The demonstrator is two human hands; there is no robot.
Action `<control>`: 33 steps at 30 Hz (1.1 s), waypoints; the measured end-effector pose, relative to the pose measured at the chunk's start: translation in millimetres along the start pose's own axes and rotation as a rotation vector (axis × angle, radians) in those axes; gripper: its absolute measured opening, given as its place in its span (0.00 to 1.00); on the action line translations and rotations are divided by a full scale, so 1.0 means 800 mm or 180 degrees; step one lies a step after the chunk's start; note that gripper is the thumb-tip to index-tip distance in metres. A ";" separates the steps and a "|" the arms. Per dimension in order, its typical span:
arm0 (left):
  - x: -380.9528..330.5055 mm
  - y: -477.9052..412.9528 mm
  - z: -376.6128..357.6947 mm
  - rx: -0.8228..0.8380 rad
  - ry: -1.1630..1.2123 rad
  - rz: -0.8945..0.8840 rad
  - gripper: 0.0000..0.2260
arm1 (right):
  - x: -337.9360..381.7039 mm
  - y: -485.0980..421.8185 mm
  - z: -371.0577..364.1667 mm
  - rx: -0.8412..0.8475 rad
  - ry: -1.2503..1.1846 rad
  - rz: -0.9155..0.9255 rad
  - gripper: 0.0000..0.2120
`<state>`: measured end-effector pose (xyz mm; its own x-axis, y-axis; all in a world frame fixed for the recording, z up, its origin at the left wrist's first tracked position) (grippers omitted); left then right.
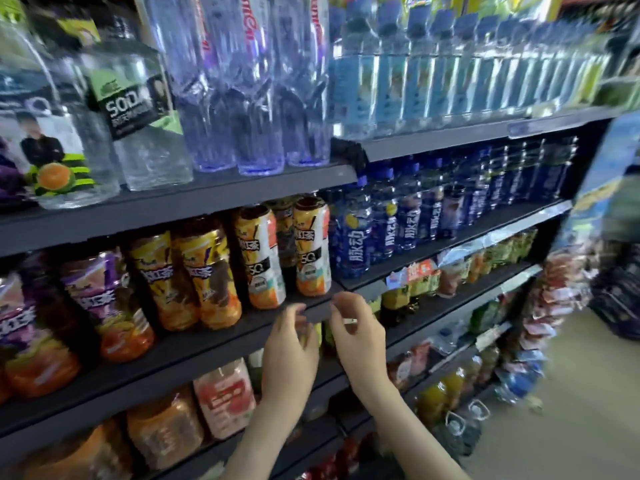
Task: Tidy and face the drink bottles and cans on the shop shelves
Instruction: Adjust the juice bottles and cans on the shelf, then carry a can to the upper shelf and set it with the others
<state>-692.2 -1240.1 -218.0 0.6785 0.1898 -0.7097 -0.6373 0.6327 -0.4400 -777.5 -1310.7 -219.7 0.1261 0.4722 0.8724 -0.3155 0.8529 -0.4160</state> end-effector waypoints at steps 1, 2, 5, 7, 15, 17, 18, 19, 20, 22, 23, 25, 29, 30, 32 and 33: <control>-0.016 0.001 -0.021 0.0038 0.0073 0.0062 0.12 | -0.012 -0.006 0.021 0.0012 0.0001 -0.0043 0.07; -0.032 0.002 -0.043 0.0069 0.0153 0.0103 0.12 | -0.024 -0.013 0.043 0.0031 0.0027 -0.0092 0.07; -0.090 0.003 -0.115 0.0198 0.0323 0.0162 0.11 | -0.062 -0.040 0.118 0.0027 0.0095 -0.0193 0.07; -0.127 0.001 -0.165 0.0240 0.0402 0.0180 0.11 | -0.087 -0.060 0.170 0.0007 0.0150 -0.0164 0.05; -0.215 -0.035 -0.301 0.0278 0.0156 0.0114 0.13 | -0.175 -0.157 0.309 0.0088 0.0328 -0.0348 0.18; -0.227 -0.057 -0.319 0.0243 0.0098 0.0130 0.14 | -0.186 -0.195 0.318 0.0100 0.0372 -0.0261 0.22; -0.231 -0.071 -0.328 0.0213 0.0077 0.0124 0.15 | -0.190 -0.216 0.320 0.0118 0.0397 -0.0191 0.26; -0.234 -0.086 -0.337 0.0168 0.0076 0.0103 0.16 | -0.194 -0.239 0.320 0.0146 0.0447 -0.0090 0.29; -0.237 -0.101 -0.346 0.0128 0.0084 0.0089 0.16 | -0.196 -0.262 0.319 0.0178 0.0531 0.0044 0.33; -0.243 -0.131 -0.363 0.0042 0.0108 0.0100 0.17 | -0.198 -0.309 0.314 0.0218 0.0777 0.0414 0.39; -0.245 -0.146 -0.372 0.0000 0.0099 0.0100 0.17 | -0.198 -0.332 0.311 0.0225 0.0906 0.0613 0.41; -0.253 -0.171 -0.388 -0.0039 0.0003 0.0101 0.18 | -0.201 -0.376 0.302 0.0287 0.1161 0.0840 0.40; -0.267 -0.209 -0.415 -0.0069 -0.0175 0.0133 0.18 | -0.222 -0.424 0.282 0.0417 0.1557 0.0950 0.28; -0.268 -0.215 -0.422 -0.0108 -0.0198 0.0138 0.17 | -0.228 -0.427 0.279 0.0440 0.1527 0.0948 0.27; -0.269 -0.222 -0.432 -0.0168 -0.0237 0.0125 0.16 | -0.235 -0.431 0.277 0.0447 0.1260 0.0979 0.24; -0.270 -0.223 -0.437 -0.0173 -0.0267 0.0130 0.16 | -0.237 -0.432 0.277 0.0420 0.1082 0.0991 0.22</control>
<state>-852.6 -1656.4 -178.6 0.6783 0.2781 -0.6801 -0.6823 0.5819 -0.4426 -901.2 -1744.2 -184.3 0.3003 0.7655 0.5690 -0.5009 0.6343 -0.5889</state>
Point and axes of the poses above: each hand's wrist, its own y-axis away from the middle knuckle, its own z-axis out of the back of the hand, x = y × z, the point moved 1 cm from there along -y, towards the middle knuckle
